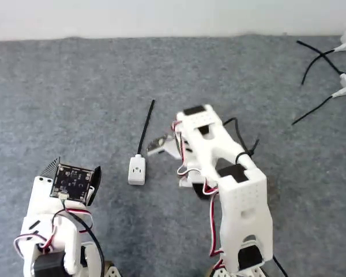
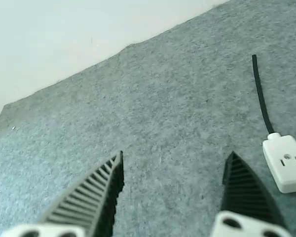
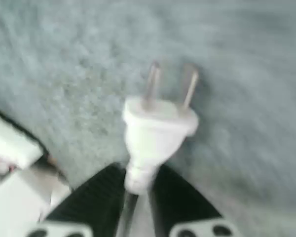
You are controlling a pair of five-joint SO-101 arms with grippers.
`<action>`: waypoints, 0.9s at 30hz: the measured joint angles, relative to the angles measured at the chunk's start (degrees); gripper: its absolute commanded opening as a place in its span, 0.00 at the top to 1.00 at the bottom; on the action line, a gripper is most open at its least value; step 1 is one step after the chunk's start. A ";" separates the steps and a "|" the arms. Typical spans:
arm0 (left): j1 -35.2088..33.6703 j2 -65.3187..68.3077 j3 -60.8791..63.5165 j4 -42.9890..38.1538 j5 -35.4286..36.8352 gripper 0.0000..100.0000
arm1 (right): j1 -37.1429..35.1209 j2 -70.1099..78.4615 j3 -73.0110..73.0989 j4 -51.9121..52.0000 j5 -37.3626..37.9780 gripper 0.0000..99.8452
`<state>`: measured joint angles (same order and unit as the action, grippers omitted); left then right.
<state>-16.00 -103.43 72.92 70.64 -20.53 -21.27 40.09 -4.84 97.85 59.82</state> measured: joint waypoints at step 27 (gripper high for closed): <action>0.00 0.00 0.00 0.35 0.00 0.68 | -1.05 -4.04 -0.53 -4.84 -7.56 0.84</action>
<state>-16.00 -103.43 72.92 70.99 -20.53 -22.33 36.04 -5.36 93.01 52.26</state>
